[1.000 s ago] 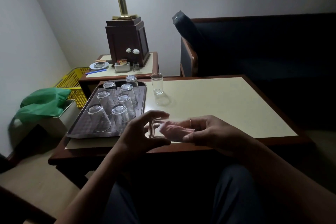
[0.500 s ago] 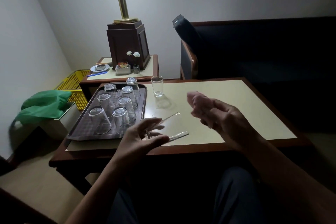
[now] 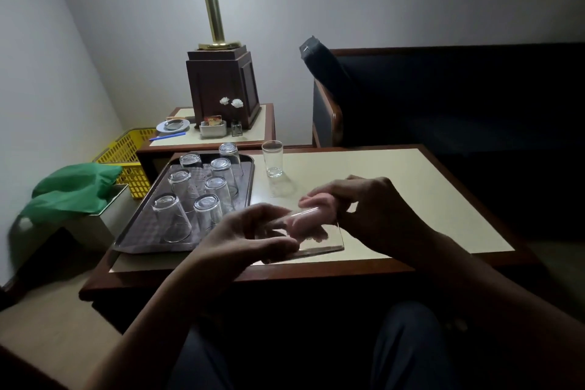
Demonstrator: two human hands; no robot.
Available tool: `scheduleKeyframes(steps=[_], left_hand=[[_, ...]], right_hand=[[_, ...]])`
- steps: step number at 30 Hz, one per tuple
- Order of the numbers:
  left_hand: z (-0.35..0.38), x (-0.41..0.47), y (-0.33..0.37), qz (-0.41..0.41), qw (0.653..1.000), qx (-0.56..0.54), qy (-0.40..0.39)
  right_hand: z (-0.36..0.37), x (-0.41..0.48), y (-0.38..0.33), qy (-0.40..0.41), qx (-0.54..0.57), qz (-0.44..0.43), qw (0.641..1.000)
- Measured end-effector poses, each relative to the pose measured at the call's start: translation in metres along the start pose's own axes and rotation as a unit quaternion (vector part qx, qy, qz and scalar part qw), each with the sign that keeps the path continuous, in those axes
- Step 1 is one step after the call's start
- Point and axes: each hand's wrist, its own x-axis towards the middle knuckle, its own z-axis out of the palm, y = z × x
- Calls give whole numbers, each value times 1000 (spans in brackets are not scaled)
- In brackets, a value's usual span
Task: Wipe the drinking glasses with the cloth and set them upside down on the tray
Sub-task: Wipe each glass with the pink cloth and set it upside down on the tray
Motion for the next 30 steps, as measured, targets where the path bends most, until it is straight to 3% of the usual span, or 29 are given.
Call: scheduleKeyframes(steps=[1, 3, 5, 6, 8, 11, 13, 14, 16, 18, 20, 22, 23, 25, 27, 30], left_hand=[[0, -1, 0, 79, 992, 99, 27], [2, -4, 1, 213, 931, 285, 81], [4, -2, -1, 278, 878, 377, 103], [4, 0, -3, 284, 872, 383, 110], [3, 3, -7, 239, 899, 347, 122], [-6, 7, 1, 62, 987, 148, -22], [-11, 9, 6, 44, 989, 123, -73], [-13, 10, 5, 64, 983, 161, -67], [-15, 14, 0, 132, 941, 311, 9], [-11, 18, -9, 214, 876, 420, 99], [-7, 23, -23, 281, 830, 459, 144], [-3, 24, -32, 301, 819, 453, 184], [-2, 25, -36, 296, 827, 432, 206], [1, 24, -42, 283, 836, 401, 247], [5, 25, -46, 280, 824, 410, 274], [5, 25, -45, 255, 834, 393, 293]], right_hand=[[1, -2, 5, -14, 68, 69, 995], [6, -5, 13, -68, 238, 214, 945], [11, -8, 18, -90, 300, 280, 908], [12, -9, 20, -85, 306, 283, 905], [7, -7, 19, -51, 297, 257, 918], [-1, 3, 11, -17, 129, 132, 983], [-2, 8, 9, -29, 82, 89, 992], [-3, 9, 9, -49, 117, 116, 985], [-5, 8, 12, -81, 217, 224, 946], [1, 3, 11, -103, 286, 348, 887], [11, -1, 3, -130, 390, 458, 788], [16, -1, -2, -149, 504, 507, 683], [14, 0, -4, -149, 532, 514, 656], [8, 4, -4, -146, 551, 510, 645], [8, 7, -3, -140, 551, 502, 651], [16, 5, 4, -85, 504, 481, 712]])
